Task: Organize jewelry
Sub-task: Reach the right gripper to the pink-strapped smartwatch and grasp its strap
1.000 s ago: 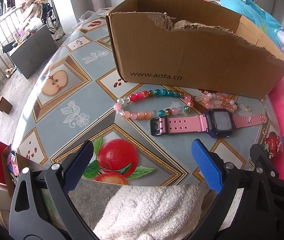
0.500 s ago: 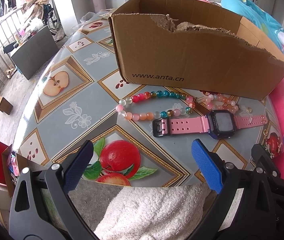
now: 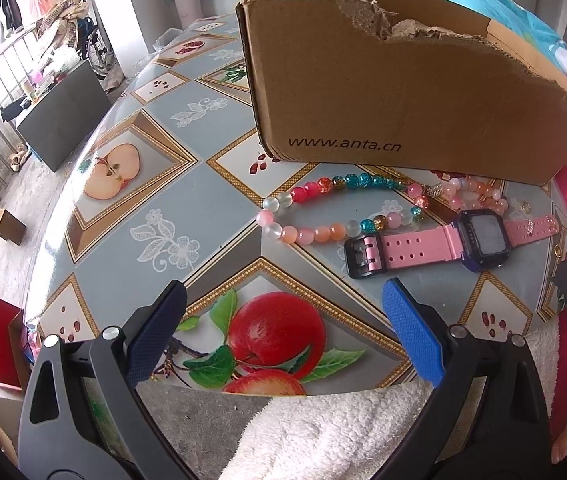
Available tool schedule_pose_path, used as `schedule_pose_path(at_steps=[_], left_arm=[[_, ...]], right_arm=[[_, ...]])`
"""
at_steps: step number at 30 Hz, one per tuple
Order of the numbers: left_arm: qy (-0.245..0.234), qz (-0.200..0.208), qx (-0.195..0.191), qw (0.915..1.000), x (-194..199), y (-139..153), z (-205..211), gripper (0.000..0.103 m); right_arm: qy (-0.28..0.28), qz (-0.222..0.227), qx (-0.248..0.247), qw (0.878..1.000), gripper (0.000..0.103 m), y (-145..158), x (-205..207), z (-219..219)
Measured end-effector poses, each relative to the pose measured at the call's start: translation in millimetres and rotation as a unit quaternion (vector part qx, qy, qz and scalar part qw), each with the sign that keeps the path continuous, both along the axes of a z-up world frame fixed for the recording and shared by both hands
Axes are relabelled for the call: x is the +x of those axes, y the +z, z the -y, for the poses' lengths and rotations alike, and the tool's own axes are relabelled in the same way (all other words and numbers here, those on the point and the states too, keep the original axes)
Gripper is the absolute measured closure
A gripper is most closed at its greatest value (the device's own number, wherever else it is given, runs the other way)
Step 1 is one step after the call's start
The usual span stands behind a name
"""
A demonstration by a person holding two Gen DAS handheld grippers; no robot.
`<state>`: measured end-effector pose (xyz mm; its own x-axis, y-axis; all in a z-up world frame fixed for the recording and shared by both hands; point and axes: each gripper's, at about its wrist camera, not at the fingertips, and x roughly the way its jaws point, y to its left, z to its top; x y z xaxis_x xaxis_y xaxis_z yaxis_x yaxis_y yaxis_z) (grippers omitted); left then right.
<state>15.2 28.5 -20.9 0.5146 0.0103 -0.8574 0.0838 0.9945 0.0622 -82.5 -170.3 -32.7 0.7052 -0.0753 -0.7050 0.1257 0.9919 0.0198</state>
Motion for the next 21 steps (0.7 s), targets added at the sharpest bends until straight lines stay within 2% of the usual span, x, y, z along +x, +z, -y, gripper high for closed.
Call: schedule_pose_path(at_steps=[3, 7, 14, 21], left_arm=[[-0.01, 0.002, -0.005, 0.9999, 3.7, -4.3, -3.8, 0.008], [-0.022, -0.016, -0.029, 0.9992, 12.8, -14.2, -9.7, 0.008], [-0.04, -0.016, -0.027, 0.9987, 17.1, -16.1, -9.6, 0.008], [-0.04, -0.013, -0.029, 0.9987, 13.3, -15.8, -9.7, 0.008]], right_arm=[[0.002, 0.007, -0.005, 1.0, 0.006, 0.9, -0.3, 3.7], [0.015, 0.02, -0.021, 0.999, 0.006, 4.2, -0.9, 3.8], [0.051, 0.023, -0.05, 0.997, 0.006, 3.7, 3.3, -3.7], [0.09, 0.02, -0.055, 0.994, 0.007, 0.9, 9.8, -8.5]])
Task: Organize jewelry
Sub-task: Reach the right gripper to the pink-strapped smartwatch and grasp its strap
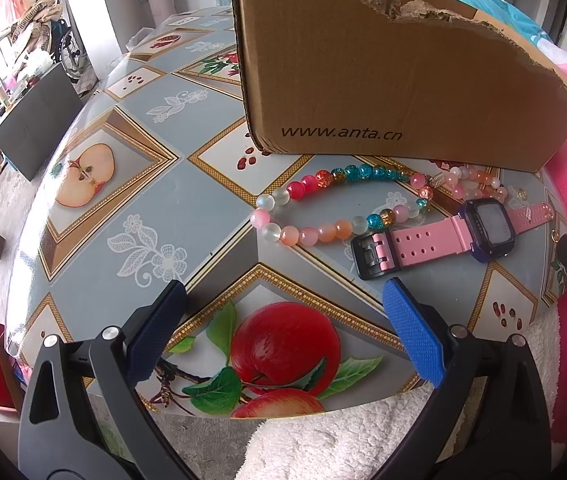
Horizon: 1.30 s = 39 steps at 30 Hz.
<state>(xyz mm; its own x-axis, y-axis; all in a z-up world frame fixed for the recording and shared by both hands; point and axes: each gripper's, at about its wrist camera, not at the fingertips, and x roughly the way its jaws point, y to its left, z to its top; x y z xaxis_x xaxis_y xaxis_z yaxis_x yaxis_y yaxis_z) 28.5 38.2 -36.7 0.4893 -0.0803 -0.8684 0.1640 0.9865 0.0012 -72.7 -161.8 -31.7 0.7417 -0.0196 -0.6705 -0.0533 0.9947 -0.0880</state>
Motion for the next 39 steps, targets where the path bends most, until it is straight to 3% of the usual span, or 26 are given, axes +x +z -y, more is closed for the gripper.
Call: schedule_pose_path(at_steps=[7, 12, 14, 18, 22, 28, 33, 39], left_arm=[[0.0, 0.002, 0.0, 1.0, -0.9, -0.4, -0.2, 0.008], [-0.001, 0.012, -0.003, 0.9999, -10.6, 0.8, 0.6, 0.008], [-0.002, 0.017, -0.003, 0.9998, -13.4, 0.8, 0.5, 0.008], [0.003, 0.023, -0.004, 0.9997, -17.1, 1.2, 1.1, 0.007], [-0.002, 0.037, -0.003, 0.9993, -22.9, 2.0, 1.2, 0.007], [-0.073, 0.08, 0.005, 0.9942, -42.1, 14.3, 12.8, 0.007], [-0.126, 0.121, 0.002, 0.9847, -59.8, 26.9, 24.1, 0.009], [-0.194, 0.13, 0.022, 0.972, -71.3, 26.2, 44.9, 0.035]], right_arm=[[0.085, -0.018, 0.026, 0.996, 0.016, -0.8, 10.8, -2.7], [0.18, -0.04, 0.012, 0.983, 0.017, -0.8, 25.3, -18.2], [0.212, -0.053, 0.009, 0.976, 0.021, -2.3, 30.0, -27.1], [0.242, -0.084, 0.003, 0.967, 0.034, -10.3, 41.0, -35.4], [0.262, -0.107, 0.0, 0.959, 0.039, -16.5, 46.8, -40.0], [0.279, -0.125, -0.026, 0.952, 0.042, -26.0, 58.5, -52.4], [0.298, -0.152, 0.001, 0.942, 0.048, -26.1, 69.3, -45.8], [0.317, -0.195, 0.049, 0.927, 0.05, -23.3, 87.0, -33.6]])
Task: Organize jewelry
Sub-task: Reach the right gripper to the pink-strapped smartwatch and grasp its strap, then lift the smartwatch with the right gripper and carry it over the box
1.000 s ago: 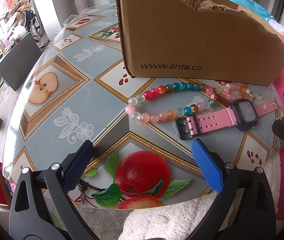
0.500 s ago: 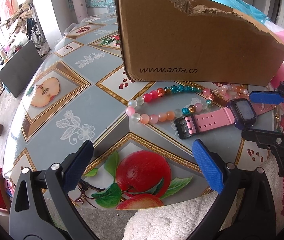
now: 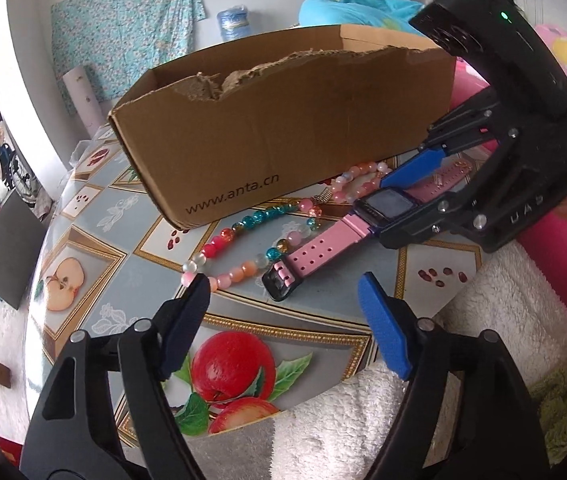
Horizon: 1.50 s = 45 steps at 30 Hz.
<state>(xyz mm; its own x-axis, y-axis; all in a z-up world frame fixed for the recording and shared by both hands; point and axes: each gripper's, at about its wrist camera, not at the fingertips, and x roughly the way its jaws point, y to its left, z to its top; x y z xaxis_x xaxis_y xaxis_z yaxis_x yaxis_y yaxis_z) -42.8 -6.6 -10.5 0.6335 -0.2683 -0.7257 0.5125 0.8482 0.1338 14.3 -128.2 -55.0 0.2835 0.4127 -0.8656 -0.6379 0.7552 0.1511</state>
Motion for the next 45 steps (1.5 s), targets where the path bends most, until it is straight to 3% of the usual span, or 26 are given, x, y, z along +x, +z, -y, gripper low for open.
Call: schedule_pose_path(at_steps=[4, 12, 16, 17, 18, 22, 27, 33, 39, 45], left_arm=[[-0.041, -0.003, 0.02, 0.9989, 1.1, -5.3, 9.9, 0.046], [-0.083, 0.046, 0.087, 0.9917, -12.5, -11.1, 33.7, 0.057], [-0.094, 0.06, 0.112, 0.9875, -18.0, -18.5, 40.9, 0.08], [-0.095, 0.059, 0.111, 0.9875, -11.4, -17.4, 44.6, 0.09], [-0.093, 0.058, 0.109, 0.9879, -10.3, -17.0, 44.4, 0.093], [-0.103, 0.02, 0.066, 0.9923, 7.1, -4.6, 33.9, 0.098], [-0.1, -0.023, 0.036, 0.9941, 27.4, -0.7, 23.3, 0.1], [-0.11, -0.012, 0.052, 0.9925, 26.4, -0.8, 25.2, 0.101], [-0.106, -0.016, 0.051, 0.993, 29.1, -1.0, 30.2, 0.101], [-0.104, -0.013, 0.049, 0.9933, 27.4, -2.2, 29.4, 0.101]], right_arm=[[0.007, -0.035, 0.026, 0.999, 0.05, -0.7, 11.4, 6.5], [0.027, -0.072, 0.051, 0.996, 0.05, -3.4, 21.0, 10.8], [0.039, -0.075, 0.059, 0.995, 0.05, -3.6, 20.3, 6.4], [0.039, -0.074, 0.061, 0.995, 0.05, -4.7, 19.9, 3.9], [0.037, -0.071, 0.062, 0.995, 0.05, -4.3, 19.6, 3.9], [0.009, -0.052, 0.082, 0.995, 0.05, 6.0, 14.8, 18.1], [-0.058, 0.021, 0.101, 0.993, 0.05, 34.4, -5.2, 45.8], [-0.117, 0.092, 0.026, 0.989, 0.05, 34.4, -34.3, 60.3], [-0.107, 0.134, -0.031, 0.985, 0.051, 28.3, -60.2, 43.0], [-0.11, 0.168, -0.117, 0.973, 0.073, 11.3, -69.6, 23.0]])
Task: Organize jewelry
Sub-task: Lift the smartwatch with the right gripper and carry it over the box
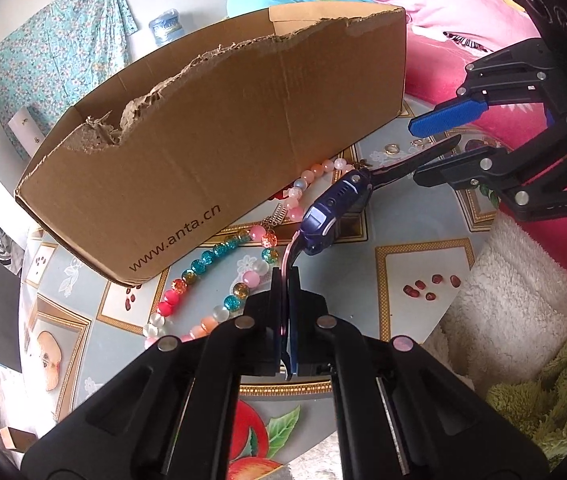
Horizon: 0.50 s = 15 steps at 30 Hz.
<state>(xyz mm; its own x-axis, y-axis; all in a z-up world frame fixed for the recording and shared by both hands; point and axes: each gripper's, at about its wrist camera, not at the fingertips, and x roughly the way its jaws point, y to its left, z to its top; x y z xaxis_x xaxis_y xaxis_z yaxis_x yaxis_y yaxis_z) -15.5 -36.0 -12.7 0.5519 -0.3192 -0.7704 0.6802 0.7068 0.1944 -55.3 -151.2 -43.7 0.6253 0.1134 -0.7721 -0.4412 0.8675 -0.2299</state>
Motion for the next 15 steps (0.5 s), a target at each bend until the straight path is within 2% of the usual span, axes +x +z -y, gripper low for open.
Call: schedule_pose_path(at_steps=[1, 4, 7, 10, 15], left_arm=[[0.0, 0.002, -0.001, 1.0, -0.5, -0.4, -0.4, 0.101], [0.004, 0.01, -0.006, 0.9999, -5.1, -1.6, -2.2, 0.101], [0.01, 0.011, -0.024, 0.9996, -7.7, 2.6, -6.3, 0.101], [0.012, 0.029, -0.036, 0.9988, -12.8, 17.9, -10.8, 0.101], [0.019, 0.055, -0.078, 0.9953, -14.6, 65.1, -23.3, 0.101]], right_arm=[[-0.004, 0.0, -0.011, 1.0, 0.085, -3.8, 0.0, -1.6], [-0.01, 0.006, -0.032, 0.999, 0.096, -8.9, 1.6, -7.7], [-0.016, 0.037, -0.042, 0.998, 0.098, -0.7, -7.9, -15.3], [-0.022, 0.065, -0.05, 0.996, 0.098, 12.1, -15.8, -22.7], [-0.024, 0.114, -0.053, 0.992, 0.099, 53.8, -20.2, -30.3]])
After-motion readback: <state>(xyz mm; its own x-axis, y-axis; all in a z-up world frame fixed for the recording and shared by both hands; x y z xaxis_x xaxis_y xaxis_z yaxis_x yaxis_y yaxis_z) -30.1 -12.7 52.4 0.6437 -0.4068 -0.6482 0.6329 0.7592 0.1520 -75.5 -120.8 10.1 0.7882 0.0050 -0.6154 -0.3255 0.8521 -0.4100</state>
